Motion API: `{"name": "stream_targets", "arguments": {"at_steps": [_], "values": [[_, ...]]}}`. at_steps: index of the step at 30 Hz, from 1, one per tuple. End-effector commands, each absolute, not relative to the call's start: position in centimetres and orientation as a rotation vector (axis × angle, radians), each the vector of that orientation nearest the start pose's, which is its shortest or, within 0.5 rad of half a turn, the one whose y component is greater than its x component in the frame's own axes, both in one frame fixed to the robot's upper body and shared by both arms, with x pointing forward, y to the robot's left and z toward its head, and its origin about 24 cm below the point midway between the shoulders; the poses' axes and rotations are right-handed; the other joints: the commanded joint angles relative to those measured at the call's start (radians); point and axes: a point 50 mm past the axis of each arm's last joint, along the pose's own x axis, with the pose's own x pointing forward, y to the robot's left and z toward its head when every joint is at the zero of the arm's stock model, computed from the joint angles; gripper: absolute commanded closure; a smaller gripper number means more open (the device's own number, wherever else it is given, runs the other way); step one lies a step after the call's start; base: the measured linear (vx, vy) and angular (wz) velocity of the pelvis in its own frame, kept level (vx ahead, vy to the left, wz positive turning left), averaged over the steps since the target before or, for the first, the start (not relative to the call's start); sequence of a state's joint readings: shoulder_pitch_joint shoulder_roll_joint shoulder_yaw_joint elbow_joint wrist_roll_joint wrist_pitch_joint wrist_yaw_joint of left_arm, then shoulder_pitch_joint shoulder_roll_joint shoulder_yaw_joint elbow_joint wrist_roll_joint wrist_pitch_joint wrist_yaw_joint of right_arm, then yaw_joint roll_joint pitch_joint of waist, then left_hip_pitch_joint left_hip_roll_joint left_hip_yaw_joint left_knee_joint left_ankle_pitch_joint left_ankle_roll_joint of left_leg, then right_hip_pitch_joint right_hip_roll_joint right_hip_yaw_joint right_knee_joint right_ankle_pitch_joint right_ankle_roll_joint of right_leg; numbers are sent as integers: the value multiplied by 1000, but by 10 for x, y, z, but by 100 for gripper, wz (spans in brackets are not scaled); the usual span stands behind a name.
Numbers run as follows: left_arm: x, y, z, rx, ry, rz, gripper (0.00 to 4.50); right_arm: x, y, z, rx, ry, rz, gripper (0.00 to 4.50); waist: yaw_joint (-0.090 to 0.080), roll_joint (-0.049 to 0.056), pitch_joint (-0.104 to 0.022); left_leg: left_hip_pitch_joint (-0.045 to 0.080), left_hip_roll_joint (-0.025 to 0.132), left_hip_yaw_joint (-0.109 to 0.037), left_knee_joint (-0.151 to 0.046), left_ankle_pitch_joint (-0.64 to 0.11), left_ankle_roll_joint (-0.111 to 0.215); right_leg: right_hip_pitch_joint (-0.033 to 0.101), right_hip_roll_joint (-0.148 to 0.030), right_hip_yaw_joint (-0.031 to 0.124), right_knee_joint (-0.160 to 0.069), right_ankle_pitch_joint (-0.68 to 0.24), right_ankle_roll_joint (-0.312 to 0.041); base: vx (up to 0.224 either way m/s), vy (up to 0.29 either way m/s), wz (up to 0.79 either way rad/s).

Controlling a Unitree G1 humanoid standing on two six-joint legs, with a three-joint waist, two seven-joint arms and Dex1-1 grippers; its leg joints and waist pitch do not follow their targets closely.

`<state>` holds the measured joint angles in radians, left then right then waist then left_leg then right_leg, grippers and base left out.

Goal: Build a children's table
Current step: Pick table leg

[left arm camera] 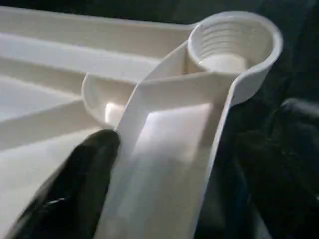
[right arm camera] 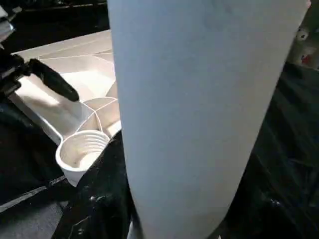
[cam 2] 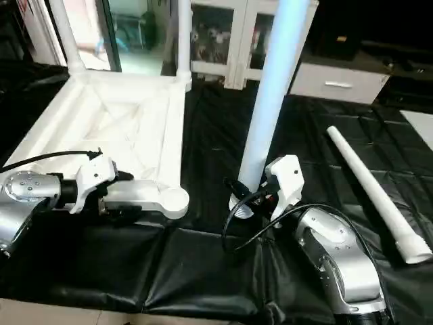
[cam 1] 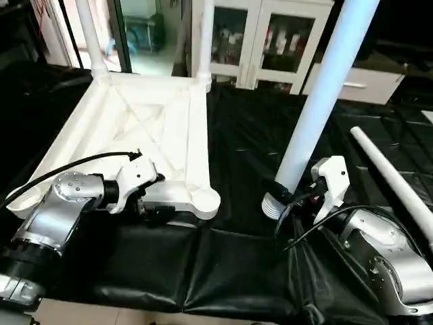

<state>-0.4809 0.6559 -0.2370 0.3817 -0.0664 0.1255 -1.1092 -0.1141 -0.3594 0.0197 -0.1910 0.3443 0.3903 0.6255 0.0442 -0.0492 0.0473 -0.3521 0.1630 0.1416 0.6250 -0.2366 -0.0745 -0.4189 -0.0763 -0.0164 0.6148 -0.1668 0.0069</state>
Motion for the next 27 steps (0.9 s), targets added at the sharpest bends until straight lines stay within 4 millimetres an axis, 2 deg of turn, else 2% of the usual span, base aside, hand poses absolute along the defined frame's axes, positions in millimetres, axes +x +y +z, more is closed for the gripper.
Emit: {"name": "stream_targets", "arguments": {"at_steps": [1, 2, 3, 6, 7, 11, 17, 19, 24, 25, 27], "values": [[308, 206, 82, 545, 433, -1133, 76, 259, -162, 92, -12, 107, 753, 263, 5, 7, -61, -1, 38, 4, -86, -32, 57, 60, -50, 24, -42, -13, -258, 0, 0, 0], [310, 206, 81, 554, 438, -1151, 83, 259, -162, 93, -13, 107, 760, 263, 6, 8, -60, 0, 40, 5, -88, -58, 51, 60, -52, 25, -45, -49, -253, 0, 0, 0], [311, 206, 80, 562, 442, -1164, 87, 259, -162, 93, -13, 107, 765, 263, 8, 8, -56, 2, 42, 5, -92, -112, 38, 56, -52, 27, -54, -137, -231, 0, 0, 0], [311, 208, 79, 563, 455, -1188, 111, 258, -163, 93, -15, 108, 770, 263, 10, 14, -54, 4, 45, 6, -96, -150, 12, 52, -52, 28, -58, -188, -215, 0, 0, 0], [311, 210, 79, 562, 468, -1203, 129, 258, -164, 93, -15, 108, 770, 263, 9, 12, -53, 5, 49, 7, -100, -179, -6, 51, -52, 28, -60, -219, -206, 0, 0, 0], [311, 216, 78, 580, 499, -1212, 150, 257, -165, 93, -15, 109, 767, 263, 12, 19, -53, 5, 48, 7, -101, -188, -20, 49, -51, 29, -60, -213, -198, 0, 0, 0], [314, 223, 77, 593, 528, -1203, 193, 257, -165, 93, -12, 109, 768, 263, 15, 20, -58, 7, 46, 9, -98, -147, -18, 52, -48, 26, -51, -124, -217, 0, 0, 0], [315, 228, 76, 601, 542, -1196, 211, 257, -164, 93, -11, 109, 770, 263, 16, 16, -57, 5, 47, 9, -98, -138, -12, 54, -49, 27, -51, -115, -222, 0, 0, 0], [316, 234, 78, 601, 550, -1183, 244, 257, -164, 94, -11, 110, 776, 263, 17, 15, -55, 7, 49, 9, -100, -165, -19, 52, -52, 28, -54, -155, -220, 0, 0, 0], [316, 234, 78, 601, 550, -1183, 273, 257, -164, 94, -11, 110, 776, 263, 17, 14, -55, 6, 50, 9, -101, -171, -21, 52, -53, 28, -54, -167, -217, 0, 0, 0], [316, 234, 78, 596, 547, -1186, 279, 258, -164, 94, -12, 111, 778, 263, 17, 13, -54, 6, 51, 8, -102, -176, -23, 51, -54, 29, -55, -181, -213, 0, 0, 0]]}}
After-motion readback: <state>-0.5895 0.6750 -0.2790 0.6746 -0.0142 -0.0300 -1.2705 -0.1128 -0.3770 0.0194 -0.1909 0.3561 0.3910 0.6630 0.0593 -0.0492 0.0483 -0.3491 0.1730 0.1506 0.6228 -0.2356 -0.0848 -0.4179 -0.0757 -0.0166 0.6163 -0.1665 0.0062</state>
